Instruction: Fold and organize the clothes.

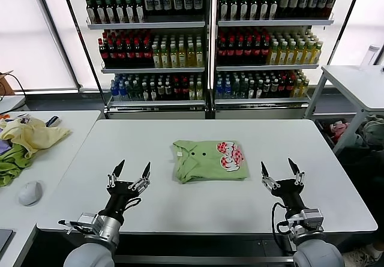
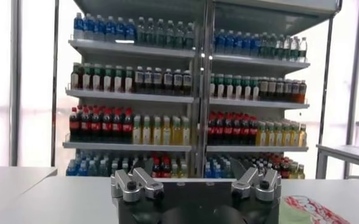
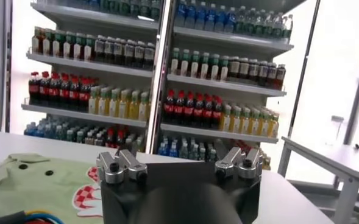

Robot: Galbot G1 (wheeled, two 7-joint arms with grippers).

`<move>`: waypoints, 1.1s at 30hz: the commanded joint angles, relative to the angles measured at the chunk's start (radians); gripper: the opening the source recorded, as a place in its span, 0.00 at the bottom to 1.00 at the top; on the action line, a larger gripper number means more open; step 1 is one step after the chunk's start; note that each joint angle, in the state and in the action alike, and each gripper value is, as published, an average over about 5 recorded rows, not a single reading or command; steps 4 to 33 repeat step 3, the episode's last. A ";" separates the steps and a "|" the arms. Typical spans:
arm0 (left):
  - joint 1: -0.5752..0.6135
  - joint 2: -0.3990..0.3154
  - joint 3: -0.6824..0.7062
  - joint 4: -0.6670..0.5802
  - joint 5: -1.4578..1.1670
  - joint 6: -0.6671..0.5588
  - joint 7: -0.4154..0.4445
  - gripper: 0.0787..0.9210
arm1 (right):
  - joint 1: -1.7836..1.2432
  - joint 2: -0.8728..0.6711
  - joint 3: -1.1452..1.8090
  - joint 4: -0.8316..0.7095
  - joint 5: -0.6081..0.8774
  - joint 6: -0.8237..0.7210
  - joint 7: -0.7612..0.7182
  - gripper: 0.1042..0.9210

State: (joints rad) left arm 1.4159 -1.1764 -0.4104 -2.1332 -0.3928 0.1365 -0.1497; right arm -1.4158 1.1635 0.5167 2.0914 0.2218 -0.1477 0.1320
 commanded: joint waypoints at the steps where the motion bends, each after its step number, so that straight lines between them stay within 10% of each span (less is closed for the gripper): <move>1: 0.018 -0.006 -0.001 -0.012 0.018 -0.001 0.003 0.88 | -0.023 -0.001 0.021 0.020 0.001 0.015 0.022 0.88; 33: 0.017 -0.007 -0.001 -0.011 0.019 -0.001 0.003 0.88 | -0.020 -0.002 0.020 0.019 0.002 0.013 0.026 0.88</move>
